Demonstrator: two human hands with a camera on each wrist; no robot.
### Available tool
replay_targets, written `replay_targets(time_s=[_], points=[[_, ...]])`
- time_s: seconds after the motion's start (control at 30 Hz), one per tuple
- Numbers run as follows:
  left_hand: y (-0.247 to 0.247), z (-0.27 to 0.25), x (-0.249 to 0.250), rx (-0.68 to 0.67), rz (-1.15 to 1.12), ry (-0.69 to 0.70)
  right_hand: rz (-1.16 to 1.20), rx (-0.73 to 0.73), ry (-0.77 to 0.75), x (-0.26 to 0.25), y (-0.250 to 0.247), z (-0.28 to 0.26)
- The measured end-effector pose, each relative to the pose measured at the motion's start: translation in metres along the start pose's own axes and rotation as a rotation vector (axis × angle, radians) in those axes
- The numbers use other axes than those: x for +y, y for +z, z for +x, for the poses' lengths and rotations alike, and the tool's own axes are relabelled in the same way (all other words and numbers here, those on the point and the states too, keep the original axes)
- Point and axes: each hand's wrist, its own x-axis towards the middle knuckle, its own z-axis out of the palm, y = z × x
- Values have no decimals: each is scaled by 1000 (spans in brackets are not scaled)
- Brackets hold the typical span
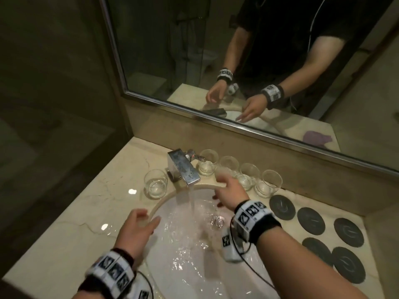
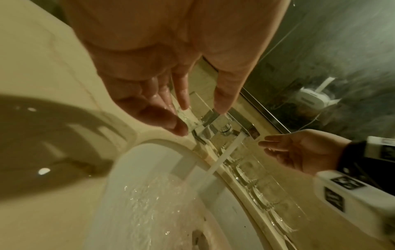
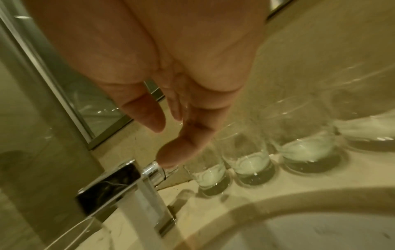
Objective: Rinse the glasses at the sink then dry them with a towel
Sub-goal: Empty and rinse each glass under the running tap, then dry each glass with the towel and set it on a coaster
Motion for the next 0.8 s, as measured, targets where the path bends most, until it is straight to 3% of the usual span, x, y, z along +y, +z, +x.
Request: replay_targets(time_s=[0.1, 0.37, 0.57, 0.67, 0.73, 0.8], points=[[-14, -22, -30, -22, -75, -80, -92, -34, -71, -27, -6, 28], [-50, -52, -40, 43, -69, -52, -125, -143, -111, -42, 5, 52], [-43, -58, -28, 8, -99, -77, 260, -117, 14, -40, 7, 53], [-33, -59, -7, -32, -102, -45, 256, -195, -18, -35, 6, 41], [-27, -59, 8, -59, -50, -4, 180, -159, -77, -28, 7, 24], [-19, -60, 25, -95, 0, 47, 239, -30, -108, -16, 10, -6]])
